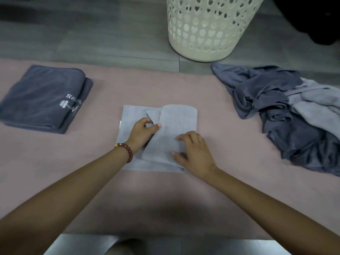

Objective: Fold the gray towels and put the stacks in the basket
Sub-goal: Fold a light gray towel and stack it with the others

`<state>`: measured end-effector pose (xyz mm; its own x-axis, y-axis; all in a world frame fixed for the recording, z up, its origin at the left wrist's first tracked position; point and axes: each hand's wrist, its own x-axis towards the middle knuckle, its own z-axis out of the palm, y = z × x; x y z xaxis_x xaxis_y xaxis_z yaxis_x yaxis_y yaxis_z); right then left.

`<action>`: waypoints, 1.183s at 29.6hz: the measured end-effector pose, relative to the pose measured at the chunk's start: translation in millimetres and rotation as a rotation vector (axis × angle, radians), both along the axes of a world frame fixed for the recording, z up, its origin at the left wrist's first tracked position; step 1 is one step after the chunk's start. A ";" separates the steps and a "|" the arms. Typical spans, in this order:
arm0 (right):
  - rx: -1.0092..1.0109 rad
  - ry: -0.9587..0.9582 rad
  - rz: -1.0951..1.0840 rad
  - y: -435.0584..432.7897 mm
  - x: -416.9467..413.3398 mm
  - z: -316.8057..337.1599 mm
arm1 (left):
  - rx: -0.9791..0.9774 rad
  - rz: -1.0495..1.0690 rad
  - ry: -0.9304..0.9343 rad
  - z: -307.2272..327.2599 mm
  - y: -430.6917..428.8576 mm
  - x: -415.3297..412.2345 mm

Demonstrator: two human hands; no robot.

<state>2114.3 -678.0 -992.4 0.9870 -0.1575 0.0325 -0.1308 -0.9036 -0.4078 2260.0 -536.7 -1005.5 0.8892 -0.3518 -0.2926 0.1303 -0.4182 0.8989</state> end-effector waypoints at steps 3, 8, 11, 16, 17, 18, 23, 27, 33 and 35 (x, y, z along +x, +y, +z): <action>0.011 0.126 0.129 16.8 23.7 4.1 | 0.040 -0.004 -0.044 -2.7 -6.2 8.0; -0.044 0.267 0.026 47.7 44.3 -4.0 | -0.004 0.087 -0.124 -2.7 -13.2 23.8; 0.296 0.161 -0.184 43.0 60.7 -0.4 | -0.036 0.089 -0.149 -8.7 -9.9 32.9; 0.251 0.063 -0.194 -15.0 115.4 13.4 | -0.058 0.118 -0.229 -16.0 -7.0 31.1; 0.214 0.146 -0.221 -25.8 128.6 14.1 | -0.061 0.091 -0.268 -19.5 -6.3 31.7; 0.184 0.237 -0.256 -34.9 140.5 14.1 | -0.050 0.063 -0.297 -22.6 -5.3 32.6; 0.252 0.381 -0.251 -58.8 162.5 8.0 | -0.028 0.020 -0.300 -32.6 -2.1 36.6; 0.075 0.495 -0.179 -69.3 158.3 6.3 | -0.098 0.006 -0.236 -32.9 1.4 33.4; 0.237 0.370 -0.272 -72.3 161.7 4.2 | -0.097 0.030 -0.252 -29.4 3.8 21.6; 0.324 0.258 -0.254 -73.8 156.1 5.6 | -0.060 0.020 -0.212 -26.9 0.8 19.4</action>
